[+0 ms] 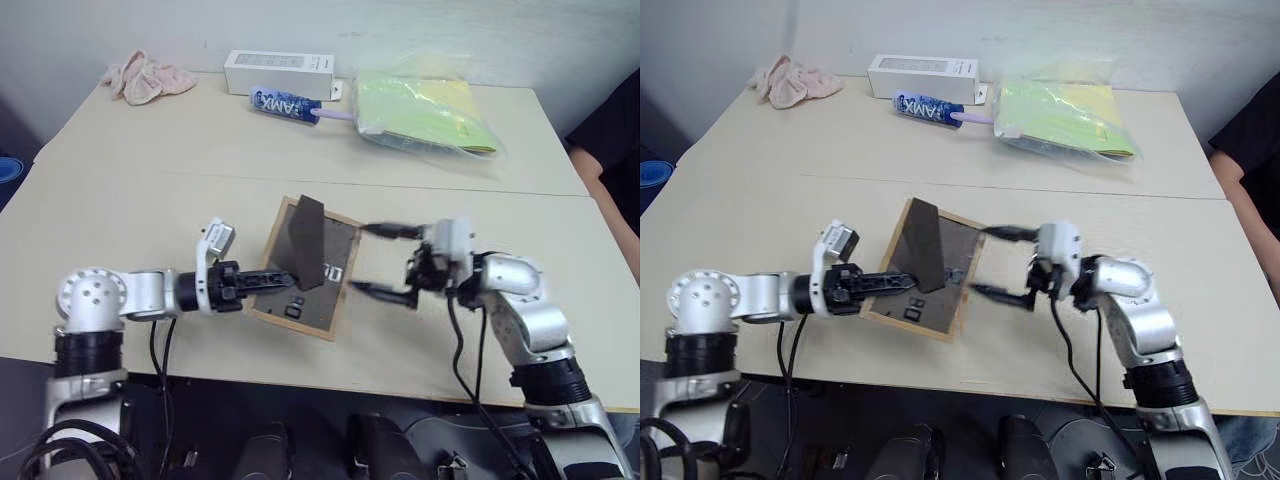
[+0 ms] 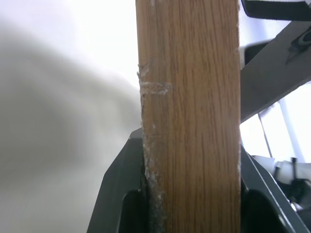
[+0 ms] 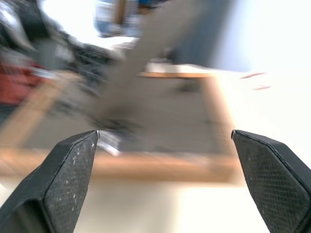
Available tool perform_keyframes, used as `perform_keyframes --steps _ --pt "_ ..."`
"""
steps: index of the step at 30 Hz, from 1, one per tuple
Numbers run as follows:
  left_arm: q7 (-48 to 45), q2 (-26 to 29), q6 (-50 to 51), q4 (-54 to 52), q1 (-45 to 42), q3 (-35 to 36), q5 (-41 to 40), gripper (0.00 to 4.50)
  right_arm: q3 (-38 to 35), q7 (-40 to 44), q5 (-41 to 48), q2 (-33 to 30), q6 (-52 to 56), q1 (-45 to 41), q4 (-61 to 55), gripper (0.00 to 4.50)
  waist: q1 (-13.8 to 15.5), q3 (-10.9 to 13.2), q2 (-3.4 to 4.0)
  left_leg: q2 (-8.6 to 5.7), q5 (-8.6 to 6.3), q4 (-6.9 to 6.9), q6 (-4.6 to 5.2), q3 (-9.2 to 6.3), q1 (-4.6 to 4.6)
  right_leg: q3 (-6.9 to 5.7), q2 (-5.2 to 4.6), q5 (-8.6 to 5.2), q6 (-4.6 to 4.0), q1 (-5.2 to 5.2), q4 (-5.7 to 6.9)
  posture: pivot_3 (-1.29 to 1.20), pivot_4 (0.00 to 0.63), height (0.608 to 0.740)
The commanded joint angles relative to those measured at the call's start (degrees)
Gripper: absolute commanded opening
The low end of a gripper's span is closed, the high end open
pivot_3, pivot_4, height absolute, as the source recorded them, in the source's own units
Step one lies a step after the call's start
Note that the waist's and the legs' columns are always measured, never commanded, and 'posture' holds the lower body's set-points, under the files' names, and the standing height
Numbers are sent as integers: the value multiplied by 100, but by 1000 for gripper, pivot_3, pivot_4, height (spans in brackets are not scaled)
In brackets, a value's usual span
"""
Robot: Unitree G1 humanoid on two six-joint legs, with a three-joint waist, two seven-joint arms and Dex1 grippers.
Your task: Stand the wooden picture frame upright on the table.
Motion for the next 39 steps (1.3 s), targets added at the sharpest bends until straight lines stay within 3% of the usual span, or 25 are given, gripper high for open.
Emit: perform_keyframes --steps 1,3,6,14,18,24,27,29,34,35,39 --pt "21 304 65 304 -166 -446 -867 1269 88 248 -696 -121 -1667 -71 269 4471 -11 0 0 1 0 0 -1 0 0 0 0 0 0 0 0 0 150 740" --pt "128 441 65 487 -233 -709 -1225 1269 280 150 -1527 -219 -3132 -174 753 4471 -30 0 0 2 1 1 -2 1 2 3 0 0 0 1 1 0 150 740" --pt "360 517 65 688 -339 -984 -1605 1269 338 -469 -2406 -119 -4407 -428 1332 4471 -81 0 0 1 2 4 -4 3 4 6 0 0 0 0 3 0 150 740" --pt "1041 619 13 1017 -497 -1397 -2621 1269 608 -1950 -3641 243 -5821 -776 2007 4471 -152 0 0 6 9 5 -13 2 7 6 2 0 0 -1 14 0 150 740" --pt "1404 734 -264 993 -489 -1642 -3239 1269 719 -2546 -4134 407 -6120 -857 2161 3603 -146 0 0 6 10 6 -12 1 7 7 2 0 0 -1 16 0 150 740" --pt "1372 804 -370 899 -497 -1730 -3438 1269 718 -3393 -4772 489 -6118 -951 2391 1709 -150 0 0 5 10 7 -12 1 7 7 2 0 -1 -1 16 0 150 740" --pt "1520 934 -538 433 -364 -1730 -3438 2206 687 -3732 -4975 418 -6121 -1022 2530 1568 -149 0 -1 6 11 7 -13 0 8 6 3 -1 -1 0 16 0 150 740" --pt "1534 976 -733 235 -229 -1540 -3438 2804 667 -3914 -4984 385 -6093 -1068 2557 1245 -149 0 -1 4 11 7 -12 1 7 8 2 -1 -1 0 16 0 150 740" --pt "1759 1388 -1352 -334 387 -944 -3388 4326 747 -4129 -4689 297 -5915 -1138 2495 1241 -211 0 -1 9 13 5 -16 1 10 9 4 -1 -3 -1 16 0 150 740" --pt "1570 1478 -1530 -522 617 -628 -2985 4500 757 -4107 -4523 261 -5839 -1107 2454 1241 -217 0 -1 9 13 5 -16 1 9 9 4 -2 -3 -2 16 0 150 740" --pt "678 1831 -2216 -917 1309 46 -1447 4500 814 -3904 -3775 105 -5404 -925 2318 1241 -211 0 -1 8 13 3 -16 0 9 7 3 -3 -5 0 9 0 150 740"
